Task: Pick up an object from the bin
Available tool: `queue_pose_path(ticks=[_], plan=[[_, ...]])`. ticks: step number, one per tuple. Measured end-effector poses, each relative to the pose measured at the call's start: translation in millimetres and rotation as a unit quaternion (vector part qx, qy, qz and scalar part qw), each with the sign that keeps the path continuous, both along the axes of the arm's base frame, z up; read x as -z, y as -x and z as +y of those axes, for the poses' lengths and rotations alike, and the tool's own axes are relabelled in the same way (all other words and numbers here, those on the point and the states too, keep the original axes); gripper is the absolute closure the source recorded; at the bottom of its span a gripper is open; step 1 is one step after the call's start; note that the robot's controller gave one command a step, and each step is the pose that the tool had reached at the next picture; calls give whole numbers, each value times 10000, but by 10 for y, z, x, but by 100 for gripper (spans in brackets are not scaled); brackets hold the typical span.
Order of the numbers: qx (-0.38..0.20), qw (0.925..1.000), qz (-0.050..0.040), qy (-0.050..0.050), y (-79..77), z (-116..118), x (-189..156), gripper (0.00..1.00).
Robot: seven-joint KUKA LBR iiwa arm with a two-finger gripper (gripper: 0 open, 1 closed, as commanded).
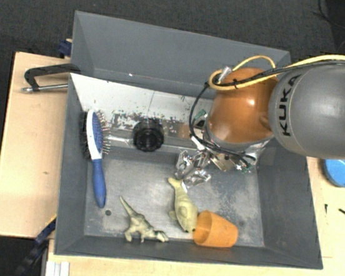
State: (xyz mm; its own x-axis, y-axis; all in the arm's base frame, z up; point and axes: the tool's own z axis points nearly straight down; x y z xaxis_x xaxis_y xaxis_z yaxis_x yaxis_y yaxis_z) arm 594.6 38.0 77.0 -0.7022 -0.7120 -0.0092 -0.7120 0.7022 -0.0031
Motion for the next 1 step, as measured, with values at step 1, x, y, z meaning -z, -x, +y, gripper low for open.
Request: queue_pose_path(ticks=[1], plan=[[-2, 10000, 23, 15, 11, -13, 10, 0]])
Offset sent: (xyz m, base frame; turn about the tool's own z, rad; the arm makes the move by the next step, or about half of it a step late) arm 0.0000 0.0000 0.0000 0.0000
